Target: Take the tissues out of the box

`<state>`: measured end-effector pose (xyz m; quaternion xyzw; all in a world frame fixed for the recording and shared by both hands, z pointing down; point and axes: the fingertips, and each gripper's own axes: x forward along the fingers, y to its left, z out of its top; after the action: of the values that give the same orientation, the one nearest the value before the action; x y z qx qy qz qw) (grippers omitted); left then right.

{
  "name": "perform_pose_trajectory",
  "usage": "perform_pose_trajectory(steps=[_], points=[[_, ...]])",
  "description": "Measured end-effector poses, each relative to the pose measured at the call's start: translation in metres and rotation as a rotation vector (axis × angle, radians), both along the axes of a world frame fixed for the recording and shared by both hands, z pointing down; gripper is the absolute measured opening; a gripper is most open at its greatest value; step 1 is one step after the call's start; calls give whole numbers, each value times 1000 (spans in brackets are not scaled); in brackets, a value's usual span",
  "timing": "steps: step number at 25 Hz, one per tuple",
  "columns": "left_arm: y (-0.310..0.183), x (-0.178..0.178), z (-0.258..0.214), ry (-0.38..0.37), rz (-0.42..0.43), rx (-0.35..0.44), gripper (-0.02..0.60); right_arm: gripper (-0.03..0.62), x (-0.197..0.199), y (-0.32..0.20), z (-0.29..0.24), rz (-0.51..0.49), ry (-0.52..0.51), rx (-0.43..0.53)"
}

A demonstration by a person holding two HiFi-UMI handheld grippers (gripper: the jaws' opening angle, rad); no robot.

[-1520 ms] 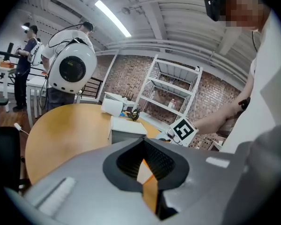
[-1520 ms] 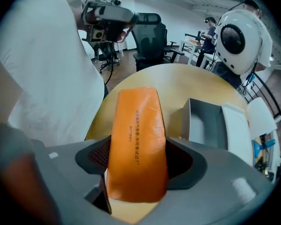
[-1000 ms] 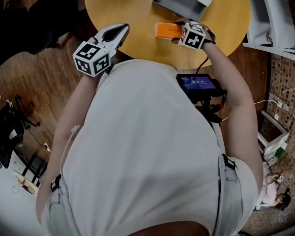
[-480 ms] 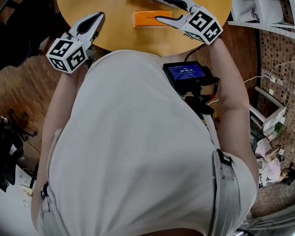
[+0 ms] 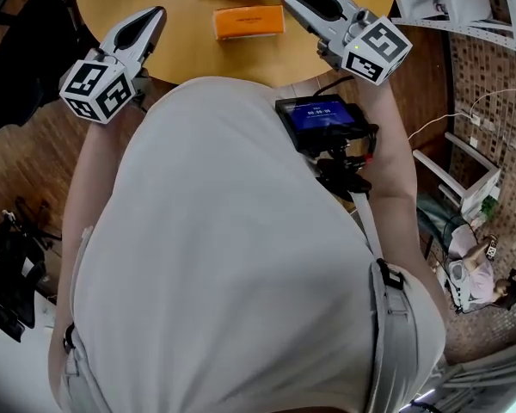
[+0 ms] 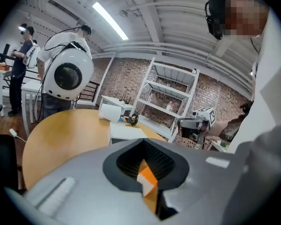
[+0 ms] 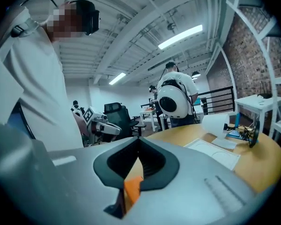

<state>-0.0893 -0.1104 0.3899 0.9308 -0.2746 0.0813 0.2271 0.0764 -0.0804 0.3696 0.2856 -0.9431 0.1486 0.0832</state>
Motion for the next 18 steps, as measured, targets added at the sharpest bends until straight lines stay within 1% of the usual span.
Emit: perform_pose_trajectory(steps=[2, 11, 15, 18], points=[[-1, 4, -3, 0, 8, 17, 0, 2, 0, 1, -5, 7, -24, 21], [-9, 15, -21, 6, 53, 92, 0, 0, -10, -7, -25, -3, -19, 106], [-20, 22, -25, -3, 77, 116, 0, 0, -12, -9, -26, -15, -3, 125], [-35, 27, -21, -14, 75, 123, 0, 0, -11, -13, -22, -10, 7, 129]])
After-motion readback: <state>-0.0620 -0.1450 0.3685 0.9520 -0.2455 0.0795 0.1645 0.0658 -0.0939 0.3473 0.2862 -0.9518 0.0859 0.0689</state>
